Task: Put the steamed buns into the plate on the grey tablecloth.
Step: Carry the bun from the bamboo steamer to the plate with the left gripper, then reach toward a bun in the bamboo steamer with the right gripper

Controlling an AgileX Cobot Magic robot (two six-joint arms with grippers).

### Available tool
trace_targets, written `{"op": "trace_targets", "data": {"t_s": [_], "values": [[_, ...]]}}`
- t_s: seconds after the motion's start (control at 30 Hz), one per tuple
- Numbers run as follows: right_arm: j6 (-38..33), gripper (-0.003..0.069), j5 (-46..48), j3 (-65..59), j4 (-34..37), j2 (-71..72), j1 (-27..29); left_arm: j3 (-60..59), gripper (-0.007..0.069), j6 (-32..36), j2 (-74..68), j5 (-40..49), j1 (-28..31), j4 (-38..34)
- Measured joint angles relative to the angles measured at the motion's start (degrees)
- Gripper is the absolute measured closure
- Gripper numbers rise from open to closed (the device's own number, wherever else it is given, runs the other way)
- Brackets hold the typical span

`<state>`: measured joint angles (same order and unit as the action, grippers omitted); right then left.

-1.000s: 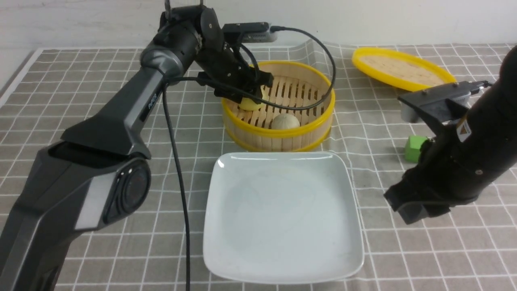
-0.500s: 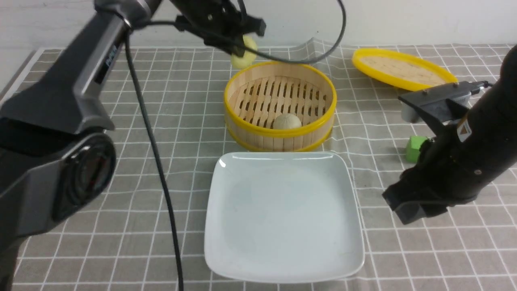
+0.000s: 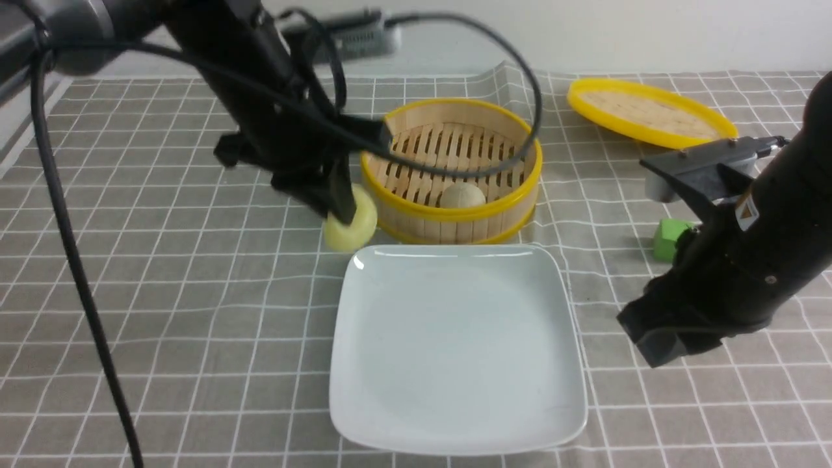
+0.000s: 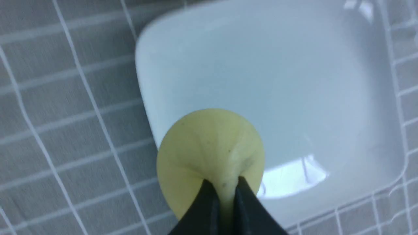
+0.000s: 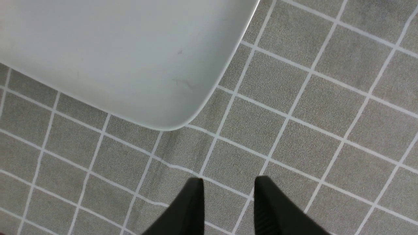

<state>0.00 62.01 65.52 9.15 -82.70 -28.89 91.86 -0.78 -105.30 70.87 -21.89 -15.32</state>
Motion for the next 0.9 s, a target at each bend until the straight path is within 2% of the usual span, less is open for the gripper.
{"op": "trace_targets", "data": {"t_s": [0.1,0.13,0.3,0.33,0.37,0.4,0.47,0.57,0.63,0.73,0.8,0.9], "values": [[0.00,0.0421,-0.54,0.00,0.58,0.00,0.00,-6.15,0.0595,0.00,-0.13,-1.64,-2.50,0.19],[0.00,0.0421,-1.17,0.00,0.69,0.00,0.00,-9.41,0.0589,0.00,-0.77,-4.73,-5.20,0.76],[0.00,0.0421,-1.80,0.00,0.82,0.00,0.00,-10.91,0.0546,-2.66,-2.02,-12.32,-9.05,3.51],[0.00,0.0421,-1.80,0.00,0.86,0.00,0.00,-10.98,0.0506,-4.44,-2.22,-14.88,-10.03,4.83],[0.00,0.0421,-1.80,0.00,0.86,0.00,0.00,-10.98,0.0506,-4.62,-2.21,-15.11,-10.14,5.06],[0.00,0.0421,-1.80,0.00,0.86,0.00,0.00,-10.98,0.0477,-5.43,-2.24,-16.16,-10.68,5.98],[0.00,0.0421,-2.15,0.00,0.86,0.00,0.00,-10.98,0.0363,-7.47,-2.24,-18.37,-12.08,8.46],[-0.30,0.0421,-2.91,0.00,1.01,0.00,0.00,-10.98,0.0286,-8.57,-2.24,-19.44,-12.85,9.65],[-0.36,0.0421,-3.07,0.00,1.07,0.00,0.00,-10.98,0.0175,-9.07,-2.24,-20.66,-13.49,10.94],[-0.36,0.0421,-0.99,0.00,1.61,0.00,0.00,-9.45,0.0111,-9.26,-1.93,-21.27,-13.65,13.53],[-0.41,0.0421,0.32,0.00,1.72,0.00,0.00,-7.93,0.0106,-9.42,-1.34,-21.40,-13.65,14.81],[-0.41,0.0421,1.95,0.00,1.86,0.00,0.00,-1.40,0.0153,-11.34,1.30,-20.22,-12.99,20.77]]}}
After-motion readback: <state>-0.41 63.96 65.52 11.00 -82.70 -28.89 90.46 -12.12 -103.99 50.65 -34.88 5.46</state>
